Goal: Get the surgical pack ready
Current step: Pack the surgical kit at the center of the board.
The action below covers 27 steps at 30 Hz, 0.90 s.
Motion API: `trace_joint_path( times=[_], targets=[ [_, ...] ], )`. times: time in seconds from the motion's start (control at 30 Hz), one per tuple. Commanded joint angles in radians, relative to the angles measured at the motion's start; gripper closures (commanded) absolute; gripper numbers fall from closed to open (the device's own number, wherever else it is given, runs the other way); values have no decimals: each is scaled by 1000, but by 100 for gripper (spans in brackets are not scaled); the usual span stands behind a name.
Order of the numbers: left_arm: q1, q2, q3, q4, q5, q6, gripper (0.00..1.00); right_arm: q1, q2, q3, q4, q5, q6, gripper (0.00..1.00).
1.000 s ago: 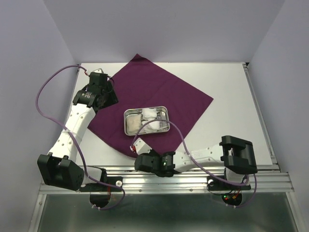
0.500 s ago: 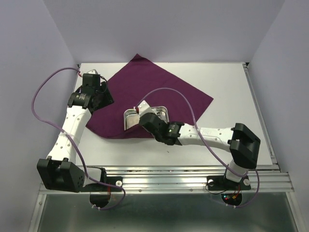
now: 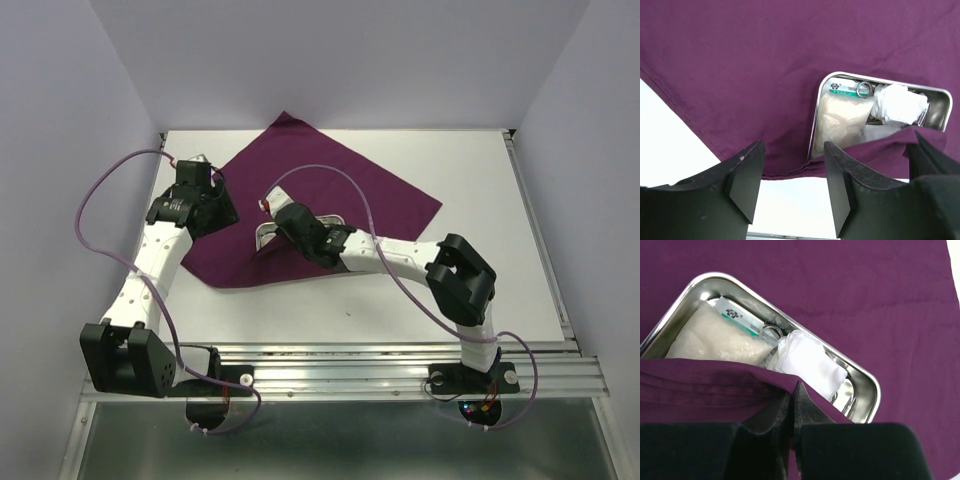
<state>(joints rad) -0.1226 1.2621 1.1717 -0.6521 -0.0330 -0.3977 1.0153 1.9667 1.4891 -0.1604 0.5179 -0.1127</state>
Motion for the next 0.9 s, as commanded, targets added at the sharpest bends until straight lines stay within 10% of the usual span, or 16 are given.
trace_joint_path(
  times=[0.0, 0.17, 0.87],
  targets=[
    [5, 10, -29, 48, 19, 14, 39, -41, 29, 105, 105, -38, -39, 91],
    [5, 31, -64, 69, 28, 7, 39, -115, 101, 186, 116, -61, -13, 46],
    [-66, 111, -47, 98, 59, 36, 38, -296, -104, 64, -133, -483, 507, 41]
  ],
)
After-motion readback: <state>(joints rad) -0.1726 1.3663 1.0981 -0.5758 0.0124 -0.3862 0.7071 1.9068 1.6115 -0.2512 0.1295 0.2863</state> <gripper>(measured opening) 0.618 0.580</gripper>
